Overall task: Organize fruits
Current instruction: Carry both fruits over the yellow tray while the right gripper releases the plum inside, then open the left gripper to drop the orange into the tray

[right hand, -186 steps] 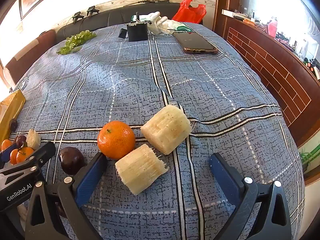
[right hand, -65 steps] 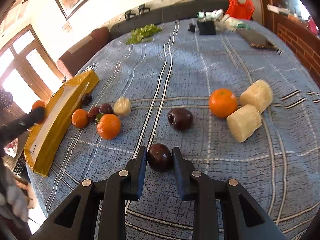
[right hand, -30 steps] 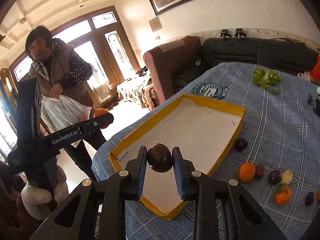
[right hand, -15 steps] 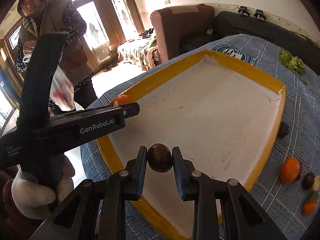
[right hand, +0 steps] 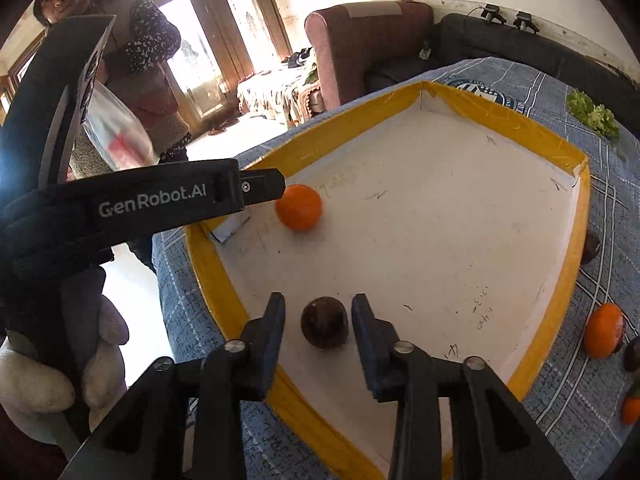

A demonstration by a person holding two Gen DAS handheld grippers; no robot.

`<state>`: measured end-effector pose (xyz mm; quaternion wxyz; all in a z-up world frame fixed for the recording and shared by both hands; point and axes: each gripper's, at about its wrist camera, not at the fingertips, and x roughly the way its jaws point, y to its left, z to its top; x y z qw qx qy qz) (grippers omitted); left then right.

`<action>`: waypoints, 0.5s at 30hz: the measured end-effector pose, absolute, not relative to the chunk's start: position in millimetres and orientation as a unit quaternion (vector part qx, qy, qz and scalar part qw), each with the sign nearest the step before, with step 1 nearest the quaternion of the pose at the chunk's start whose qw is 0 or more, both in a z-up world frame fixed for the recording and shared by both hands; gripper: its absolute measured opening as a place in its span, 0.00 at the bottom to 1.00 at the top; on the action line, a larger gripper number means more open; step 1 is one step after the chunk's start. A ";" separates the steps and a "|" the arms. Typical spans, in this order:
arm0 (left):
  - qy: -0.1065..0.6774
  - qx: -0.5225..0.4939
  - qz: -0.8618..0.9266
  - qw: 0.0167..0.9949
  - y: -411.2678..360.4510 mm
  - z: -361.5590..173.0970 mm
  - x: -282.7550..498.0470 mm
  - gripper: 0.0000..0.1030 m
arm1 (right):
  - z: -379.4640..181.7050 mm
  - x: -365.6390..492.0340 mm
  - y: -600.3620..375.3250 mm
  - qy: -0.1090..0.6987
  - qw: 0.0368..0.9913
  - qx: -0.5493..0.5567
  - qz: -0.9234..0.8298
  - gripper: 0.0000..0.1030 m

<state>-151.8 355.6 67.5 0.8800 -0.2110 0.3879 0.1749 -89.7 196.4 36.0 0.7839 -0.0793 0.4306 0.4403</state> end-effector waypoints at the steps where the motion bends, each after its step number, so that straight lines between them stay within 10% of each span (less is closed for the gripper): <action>1: 0.383 -0.215 0.174 0.881 353.5 71.8 -155.4 0.55 | 40.0 -92.2 191.6 0.427 0.787 -0.075 0.439 0.42; 15: 0.361 -0.179 0.022 0.915 236.9 106.4 -140.9 0.61 | 75.4 -81.7 -43.9 0.394 0.887 0.043 0.238 0.42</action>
